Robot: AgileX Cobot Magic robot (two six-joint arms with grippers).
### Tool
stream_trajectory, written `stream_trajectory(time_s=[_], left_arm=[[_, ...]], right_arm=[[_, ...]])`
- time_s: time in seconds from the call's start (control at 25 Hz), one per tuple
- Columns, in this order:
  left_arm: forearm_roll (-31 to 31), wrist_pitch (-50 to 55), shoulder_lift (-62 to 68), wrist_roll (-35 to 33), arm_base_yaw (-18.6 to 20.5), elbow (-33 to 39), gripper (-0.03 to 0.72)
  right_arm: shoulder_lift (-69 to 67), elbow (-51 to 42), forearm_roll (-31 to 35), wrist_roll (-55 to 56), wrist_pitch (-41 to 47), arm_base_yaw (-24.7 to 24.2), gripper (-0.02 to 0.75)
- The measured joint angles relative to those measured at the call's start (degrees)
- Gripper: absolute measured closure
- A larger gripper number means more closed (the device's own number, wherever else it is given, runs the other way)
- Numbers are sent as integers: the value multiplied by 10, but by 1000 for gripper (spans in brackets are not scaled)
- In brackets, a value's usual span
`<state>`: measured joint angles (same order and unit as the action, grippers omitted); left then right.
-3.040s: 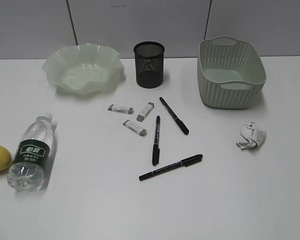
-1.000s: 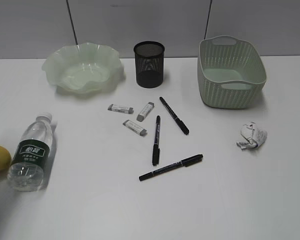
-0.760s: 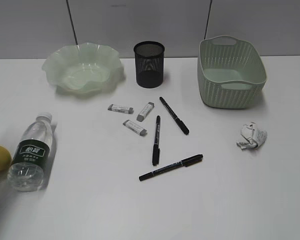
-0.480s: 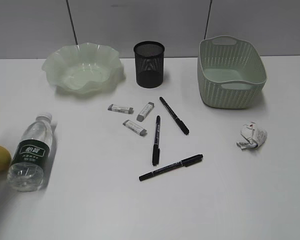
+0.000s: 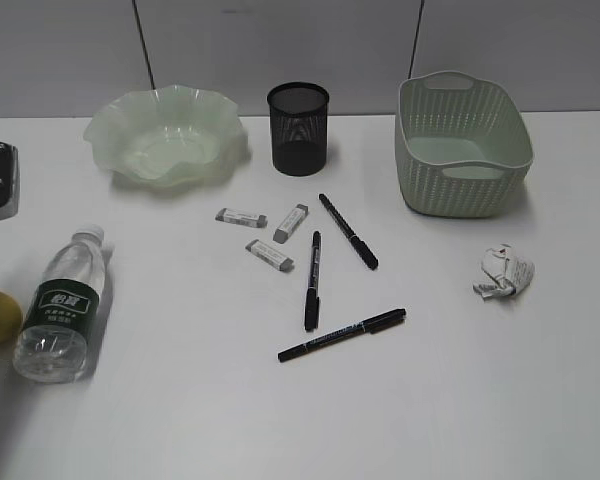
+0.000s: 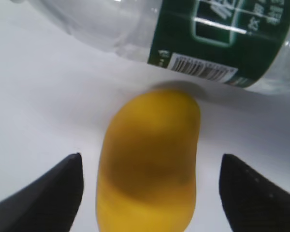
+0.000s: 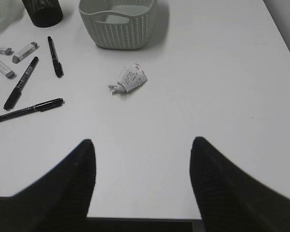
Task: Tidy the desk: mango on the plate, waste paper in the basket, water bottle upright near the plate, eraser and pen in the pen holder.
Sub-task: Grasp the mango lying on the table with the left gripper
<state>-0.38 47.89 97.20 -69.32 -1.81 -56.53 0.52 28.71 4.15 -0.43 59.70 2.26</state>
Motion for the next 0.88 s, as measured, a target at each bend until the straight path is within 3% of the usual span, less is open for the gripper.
stream_trajectory(time_s=[0.68,0.88], left_arm=[[17,-37,75,-1,0,-1,14],[17,-53,81,-1,0,-1,67]], right_arm=[[0,0,0,0,0,0,247],[0,0,0,0,0,0,247]])
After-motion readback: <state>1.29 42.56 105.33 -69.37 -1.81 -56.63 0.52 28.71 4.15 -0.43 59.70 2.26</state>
